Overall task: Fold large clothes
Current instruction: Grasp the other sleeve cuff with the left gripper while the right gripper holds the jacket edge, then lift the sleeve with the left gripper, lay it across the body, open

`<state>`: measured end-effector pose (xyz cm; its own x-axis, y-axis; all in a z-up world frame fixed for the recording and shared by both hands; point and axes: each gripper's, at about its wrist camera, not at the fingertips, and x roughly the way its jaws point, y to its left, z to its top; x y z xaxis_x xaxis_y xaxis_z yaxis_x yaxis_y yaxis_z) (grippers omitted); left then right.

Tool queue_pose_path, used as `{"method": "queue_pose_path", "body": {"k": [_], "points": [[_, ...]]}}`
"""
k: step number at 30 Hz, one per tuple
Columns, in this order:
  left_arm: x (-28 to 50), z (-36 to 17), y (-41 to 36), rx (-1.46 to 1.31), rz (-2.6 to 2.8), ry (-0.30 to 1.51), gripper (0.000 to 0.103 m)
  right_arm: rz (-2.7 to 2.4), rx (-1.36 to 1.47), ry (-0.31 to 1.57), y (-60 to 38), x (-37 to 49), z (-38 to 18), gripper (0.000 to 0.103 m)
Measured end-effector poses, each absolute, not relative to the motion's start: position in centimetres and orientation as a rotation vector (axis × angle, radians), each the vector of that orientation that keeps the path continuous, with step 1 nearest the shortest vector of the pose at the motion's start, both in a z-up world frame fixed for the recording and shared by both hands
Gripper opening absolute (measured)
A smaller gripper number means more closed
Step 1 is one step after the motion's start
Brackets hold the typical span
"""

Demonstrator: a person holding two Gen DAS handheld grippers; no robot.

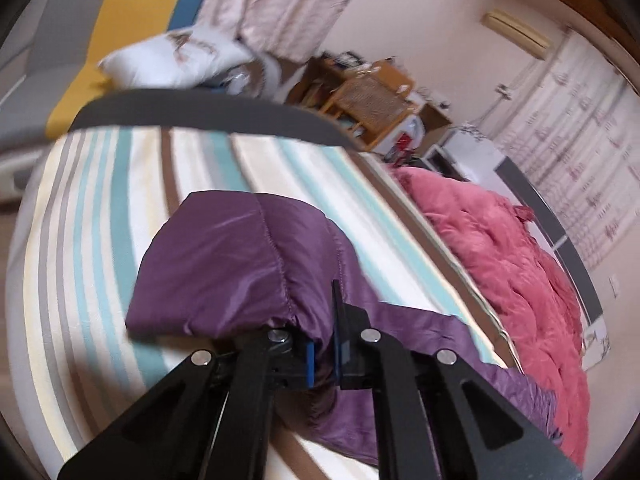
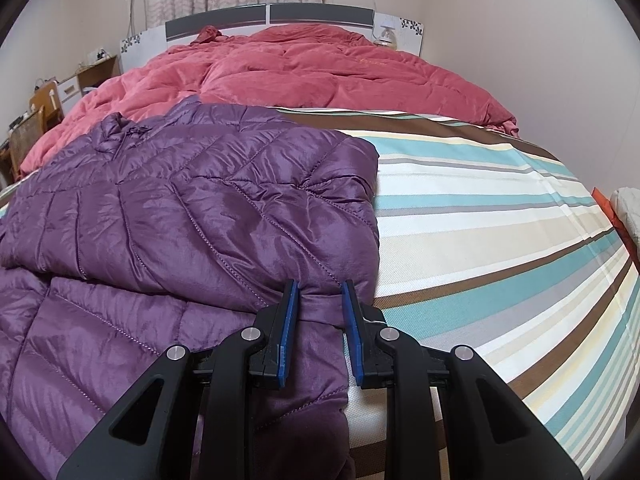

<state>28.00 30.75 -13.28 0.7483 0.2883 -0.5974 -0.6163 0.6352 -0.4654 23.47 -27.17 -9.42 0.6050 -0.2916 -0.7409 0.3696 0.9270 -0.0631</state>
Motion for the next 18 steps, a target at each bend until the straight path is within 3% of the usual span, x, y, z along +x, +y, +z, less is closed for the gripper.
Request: {"method": "queue_pose_path", "body": {"k": [18], "points": [[30.4, -5.7, 10.1, -0.175, 0.172, 0.493, 0.005, -0.369, 0.134, 0.829, -27.6, 23.1, -9.4, 0.023]]}}
